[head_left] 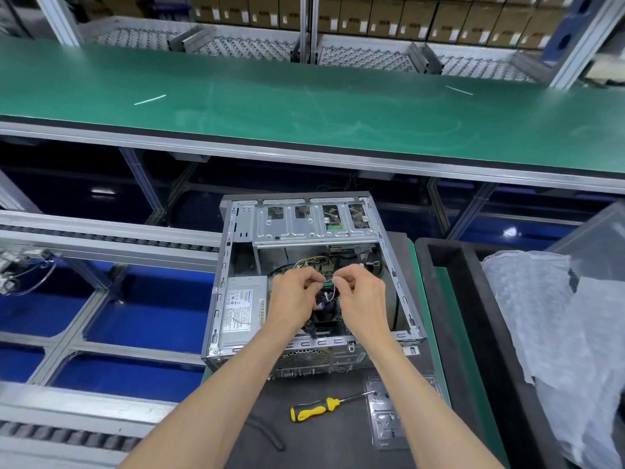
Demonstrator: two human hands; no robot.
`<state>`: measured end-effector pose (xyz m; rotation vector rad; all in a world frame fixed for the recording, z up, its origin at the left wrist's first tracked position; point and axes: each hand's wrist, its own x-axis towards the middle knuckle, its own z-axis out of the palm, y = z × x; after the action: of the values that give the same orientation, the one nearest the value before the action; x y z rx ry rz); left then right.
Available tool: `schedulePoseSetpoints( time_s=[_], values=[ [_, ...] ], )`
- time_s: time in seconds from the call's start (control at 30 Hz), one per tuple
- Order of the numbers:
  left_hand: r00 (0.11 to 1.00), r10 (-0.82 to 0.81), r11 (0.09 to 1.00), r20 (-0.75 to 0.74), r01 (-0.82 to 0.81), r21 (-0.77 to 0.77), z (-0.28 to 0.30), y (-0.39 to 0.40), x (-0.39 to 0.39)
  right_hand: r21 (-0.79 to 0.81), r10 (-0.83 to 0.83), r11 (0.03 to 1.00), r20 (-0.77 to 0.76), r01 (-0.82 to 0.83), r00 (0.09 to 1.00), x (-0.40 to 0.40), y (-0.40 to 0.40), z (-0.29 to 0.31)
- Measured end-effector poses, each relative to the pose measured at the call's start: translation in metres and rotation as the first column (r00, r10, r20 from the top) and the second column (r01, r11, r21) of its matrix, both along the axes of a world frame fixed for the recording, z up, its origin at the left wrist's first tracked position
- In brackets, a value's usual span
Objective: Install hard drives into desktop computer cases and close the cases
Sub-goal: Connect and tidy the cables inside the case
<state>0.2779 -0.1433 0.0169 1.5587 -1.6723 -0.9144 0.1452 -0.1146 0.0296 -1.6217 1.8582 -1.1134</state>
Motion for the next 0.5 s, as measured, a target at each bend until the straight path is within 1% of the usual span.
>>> schedulePoseSetpoints(
  time_s=[0.13,0.27,0.33,0.43,0.5],
  values=[
    [0.999,-0.019,1.0,0.047,0.02,-0.022,0.001,0.0,-0.001,0.05,0.014,0.999,-0.042,-0.012,0.999,0.0,-0.003,-0.004],
    [0.997,-0.046,0.998,0.056,0.048,-0.042,0.001,0.0,-0.001,0.09,0.043,0.995,-0.04,-0.039,0.998,0.0,-0.005,-0.005],
    [0.997,-0.064,0.997,0.037,0.066,-0.047,0.001,-0.001,-0.001,0.123,0.021,0.992,0.024,-0.024,0.999,-0.003,-0.007,-0.005],
    [0.996,-0.086,0.996,0.006,0.086,-0.033,-0.001,0.0,0.002,0.168,-0.081,0.985,0.186,0.05,0.979,-0.01,-0.01,-0.003],
    [0.993,-0.112,0.994,-0.027,0.112,-0.017,-0.002,0.0,0.004,0.186,-0.08,0.982,0.272,0.029,0.959,-0.014,-0.01,-0.003]
  ],
)
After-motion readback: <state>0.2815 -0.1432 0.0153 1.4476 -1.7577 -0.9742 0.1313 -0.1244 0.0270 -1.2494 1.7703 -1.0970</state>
